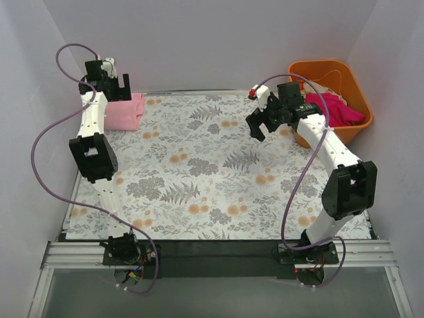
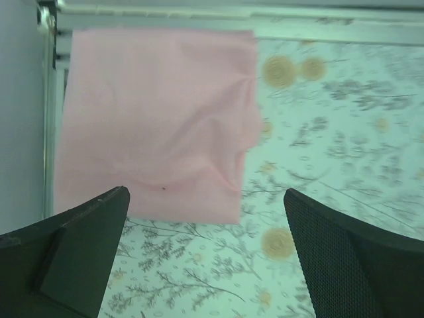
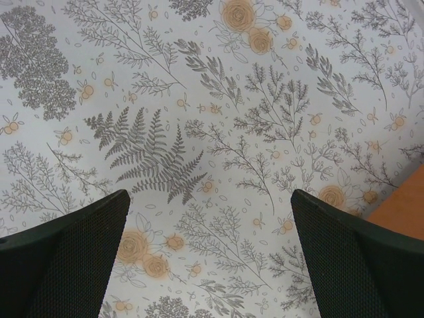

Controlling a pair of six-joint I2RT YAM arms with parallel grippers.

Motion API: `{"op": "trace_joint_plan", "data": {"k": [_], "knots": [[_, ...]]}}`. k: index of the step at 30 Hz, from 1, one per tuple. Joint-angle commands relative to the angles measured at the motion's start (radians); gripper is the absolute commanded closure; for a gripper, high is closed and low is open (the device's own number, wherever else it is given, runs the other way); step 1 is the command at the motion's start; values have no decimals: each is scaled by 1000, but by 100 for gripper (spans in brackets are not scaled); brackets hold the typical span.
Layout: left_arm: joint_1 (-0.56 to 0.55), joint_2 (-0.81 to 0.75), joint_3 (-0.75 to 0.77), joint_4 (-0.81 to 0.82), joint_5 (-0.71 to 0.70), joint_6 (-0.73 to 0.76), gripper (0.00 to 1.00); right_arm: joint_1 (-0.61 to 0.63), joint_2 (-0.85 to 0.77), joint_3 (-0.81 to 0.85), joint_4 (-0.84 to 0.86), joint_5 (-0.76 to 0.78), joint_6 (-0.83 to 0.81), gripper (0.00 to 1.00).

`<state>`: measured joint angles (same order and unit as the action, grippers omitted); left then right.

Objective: Fold and stack the t-shirts
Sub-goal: Neatly place the folded tshirt to the corner

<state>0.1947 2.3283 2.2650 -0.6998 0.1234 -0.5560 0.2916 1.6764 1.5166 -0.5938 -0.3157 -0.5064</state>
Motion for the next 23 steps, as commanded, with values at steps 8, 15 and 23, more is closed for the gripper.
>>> {"op": "trace_joint_plan", "data": {"k": [8,15,23], "knots": [[-225,-527,-509,-95,137,-44,2,-91,-109,-64,9,-31,167,2],[-248,-753,-914,32,176,-90,2,-92,-175,-268,75,-17,290,2],[-248,-868,-1096,83,154,-90,2,-92,-260,-423,117,-22,312,2]]}}
